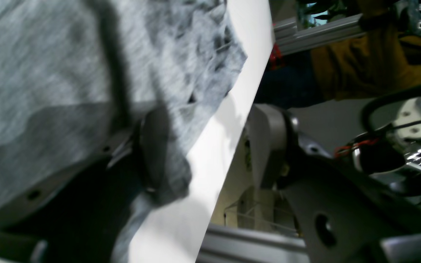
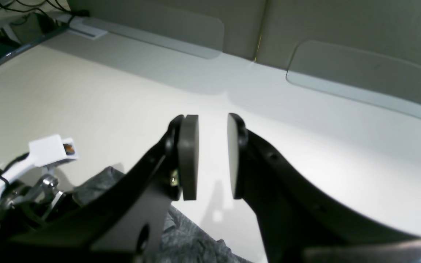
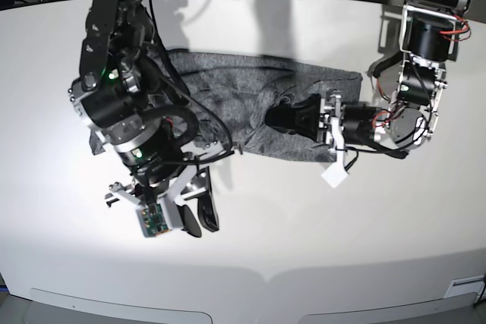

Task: Fold the T-shirt properly
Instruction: 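Lay the folded end onto the strip middle with the left gripper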

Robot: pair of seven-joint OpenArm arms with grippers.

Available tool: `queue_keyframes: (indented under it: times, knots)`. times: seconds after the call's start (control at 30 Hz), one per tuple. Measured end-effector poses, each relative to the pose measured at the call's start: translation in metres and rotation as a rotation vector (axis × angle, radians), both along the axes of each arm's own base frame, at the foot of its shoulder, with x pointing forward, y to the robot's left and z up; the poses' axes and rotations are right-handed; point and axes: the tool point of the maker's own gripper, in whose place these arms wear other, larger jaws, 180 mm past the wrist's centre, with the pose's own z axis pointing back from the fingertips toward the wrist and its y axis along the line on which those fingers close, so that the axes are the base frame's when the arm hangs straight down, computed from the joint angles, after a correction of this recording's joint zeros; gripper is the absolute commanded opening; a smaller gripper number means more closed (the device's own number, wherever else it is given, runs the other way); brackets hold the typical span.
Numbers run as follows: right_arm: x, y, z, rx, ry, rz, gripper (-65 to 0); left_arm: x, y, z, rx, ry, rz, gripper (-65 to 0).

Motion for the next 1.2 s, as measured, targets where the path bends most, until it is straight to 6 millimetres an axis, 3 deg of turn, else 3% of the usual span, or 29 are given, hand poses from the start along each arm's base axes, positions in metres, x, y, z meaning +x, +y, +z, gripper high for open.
queue_keyframes:
  times: [0.13,0.2,0.33,0.57,0.7,0.9,1.03,1.2]
  knots:
    - [0.0,0.0,0.0,0.0,0.0,0.0,-50.9,-0.008,-0.019,0.001,-0.038,0.015,-0.017,-30.7]
    - [0.0,0.0,0.0,0.0,0.0,0.0,-50.9,-0.01,-0.02,-0.007,0.014,0.007,-0.038,-30.7]
    - [0.0,0.0,0.0,0.001,0.0,0.0,-50.9,-0.008,-0.001,-0.014,0.072,0.003,-0.032,-30.7]
    - [0.0,0.0,0.0,-0.001,0.001,0.0,-50.9,0.015,0.019,0.018,0.106,-0.144,-0.033,-30.7]
    - [0.0,0.0,0.0,0.0,0.0,0.0,-50.9,0.005,0.032,0.007,0.147,-0.123,-0.034,-30.7]
    - [0.0,0.0,0.0,-0.001,0.0,-0.001,-50.9,-0.022,0.028,-0.017,0.165,-0.054,-0.05,-30.7]
    - [0.0,0.0,0.0,0.0,0.001,0.001,-50.9,-0.019,0.04,-0.04,0.282,-0.078,-0.003,-30.7]
    - [0.0,0.0,0.0,0.0,0.001,0.0,-50.9,-0.016,0.034,-0.031,0.22,-0.075,0.015,-30.7]
